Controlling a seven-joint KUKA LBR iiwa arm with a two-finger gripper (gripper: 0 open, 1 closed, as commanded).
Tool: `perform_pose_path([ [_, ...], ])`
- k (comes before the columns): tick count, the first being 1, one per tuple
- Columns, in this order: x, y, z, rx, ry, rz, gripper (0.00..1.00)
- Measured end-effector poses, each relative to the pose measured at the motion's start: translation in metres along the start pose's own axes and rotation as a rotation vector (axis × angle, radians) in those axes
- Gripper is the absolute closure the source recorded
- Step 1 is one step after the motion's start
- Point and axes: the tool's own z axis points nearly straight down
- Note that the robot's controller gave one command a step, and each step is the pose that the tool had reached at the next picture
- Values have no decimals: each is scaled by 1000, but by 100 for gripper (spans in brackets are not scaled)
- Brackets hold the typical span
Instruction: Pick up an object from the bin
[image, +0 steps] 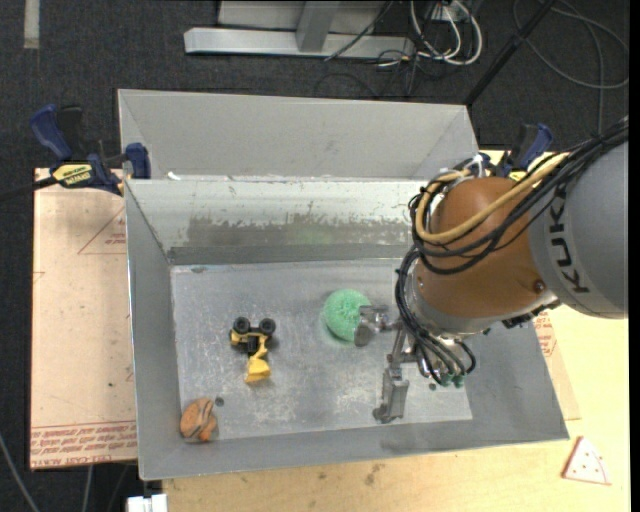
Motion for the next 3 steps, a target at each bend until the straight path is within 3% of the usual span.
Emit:
perform_pose_path([
  [1, -2, 0, -4, 0, -8, 1, 0],
  [2, -47, 33, 46, -1, -19, 31, 0],
  [3, -58, 51, 71, 0, -3, 35, 0],
])
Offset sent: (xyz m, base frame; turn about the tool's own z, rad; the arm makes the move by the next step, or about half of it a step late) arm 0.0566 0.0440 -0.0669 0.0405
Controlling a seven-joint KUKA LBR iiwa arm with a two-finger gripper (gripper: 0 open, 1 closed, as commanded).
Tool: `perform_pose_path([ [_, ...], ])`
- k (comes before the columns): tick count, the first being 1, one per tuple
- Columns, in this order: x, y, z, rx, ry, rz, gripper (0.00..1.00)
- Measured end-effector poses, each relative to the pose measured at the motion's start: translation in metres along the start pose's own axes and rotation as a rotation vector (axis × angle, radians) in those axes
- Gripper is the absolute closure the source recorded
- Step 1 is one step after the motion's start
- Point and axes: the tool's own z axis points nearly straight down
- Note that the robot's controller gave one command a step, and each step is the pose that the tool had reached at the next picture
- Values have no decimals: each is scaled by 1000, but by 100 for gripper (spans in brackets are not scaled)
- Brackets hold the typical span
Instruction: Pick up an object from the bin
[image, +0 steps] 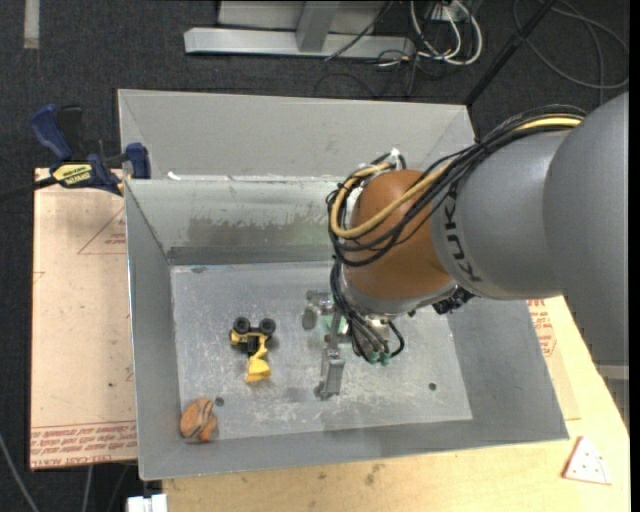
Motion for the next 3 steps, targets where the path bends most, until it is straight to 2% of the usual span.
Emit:
perform_pose_path([
  [1, -17, 16, -18, 0, -7, -7, 0],
  [2, -46, 43, 34, -1, -12, -84, 0],
  [3, -39, 61, 50, 1, -2, -75, 0],
])
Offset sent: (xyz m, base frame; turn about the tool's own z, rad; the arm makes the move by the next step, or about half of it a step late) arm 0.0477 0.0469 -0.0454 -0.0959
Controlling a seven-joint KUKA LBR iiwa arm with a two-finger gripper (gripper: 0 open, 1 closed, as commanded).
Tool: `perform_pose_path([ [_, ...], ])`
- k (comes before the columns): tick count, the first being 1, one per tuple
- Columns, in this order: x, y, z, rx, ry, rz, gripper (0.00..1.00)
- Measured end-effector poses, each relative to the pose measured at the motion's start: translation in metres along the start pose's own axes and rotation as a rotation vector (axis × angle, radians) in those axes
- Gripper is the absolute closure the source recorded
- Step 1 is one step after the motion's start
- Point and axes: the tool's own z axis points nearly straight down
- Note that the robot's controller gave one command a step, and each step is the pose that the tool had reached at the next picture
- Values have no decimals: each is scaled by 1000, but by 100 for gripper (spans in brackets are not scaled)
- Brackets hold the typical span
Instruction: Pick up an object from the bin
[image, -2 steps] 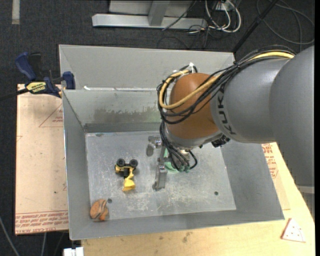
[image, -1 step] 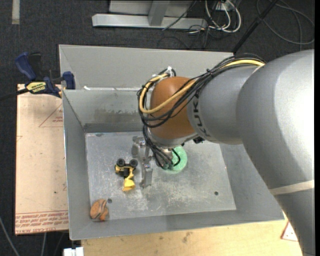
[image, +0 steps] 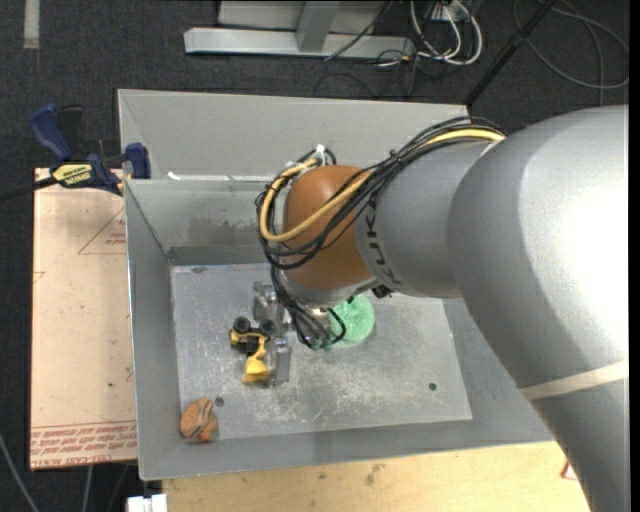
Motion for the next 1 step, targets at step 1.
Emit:
perform_pose_path([
  [1, -3, 25, -3, -3, -9, -140, 100],
])
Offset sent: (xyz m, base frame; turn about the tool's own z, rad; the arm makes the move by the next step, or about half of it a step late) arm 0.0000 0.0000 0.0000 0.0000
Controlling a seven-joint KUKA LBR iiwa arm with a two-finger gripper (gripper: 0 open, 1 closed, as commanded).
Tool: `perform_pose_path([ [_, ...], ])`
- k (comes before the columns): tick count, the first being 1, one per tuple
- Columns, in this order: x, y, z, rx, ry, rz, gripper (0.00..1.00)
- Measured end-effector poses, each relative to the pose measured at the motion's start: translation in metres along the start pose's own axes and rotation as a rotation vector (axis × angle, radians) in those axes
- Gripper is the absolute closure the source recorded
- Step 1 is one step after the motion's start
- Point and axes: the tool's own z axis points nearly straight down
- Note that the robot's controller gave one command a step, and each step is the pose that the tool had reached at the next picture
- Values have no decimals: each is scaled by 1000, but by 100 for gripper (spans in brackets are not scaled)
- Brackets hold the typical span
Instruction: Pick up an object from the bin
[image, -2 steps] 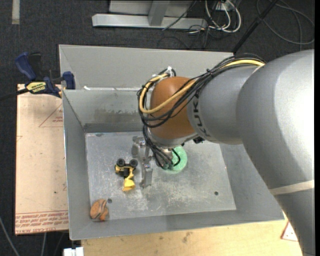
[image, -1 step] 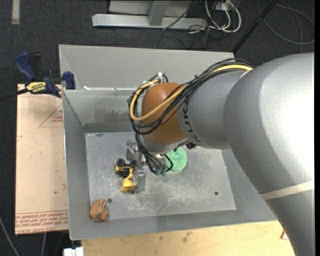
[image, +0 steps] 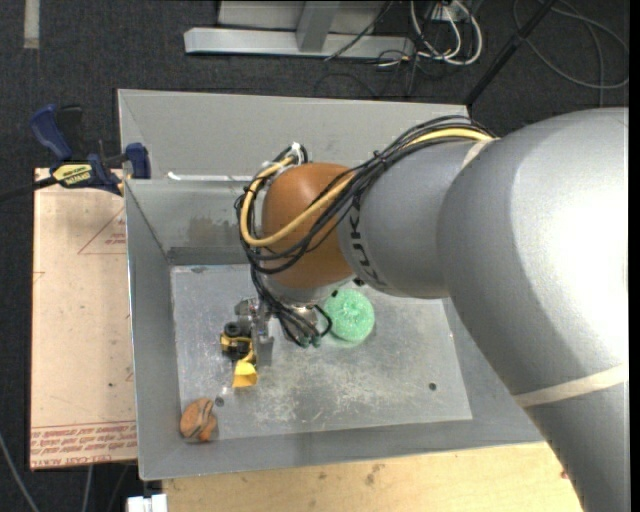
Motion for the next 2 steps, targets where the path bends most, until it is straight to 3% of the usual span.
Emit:
perform_pose_path([
  [2, 0, 0, 0, 0, 0, 1, 100],
])
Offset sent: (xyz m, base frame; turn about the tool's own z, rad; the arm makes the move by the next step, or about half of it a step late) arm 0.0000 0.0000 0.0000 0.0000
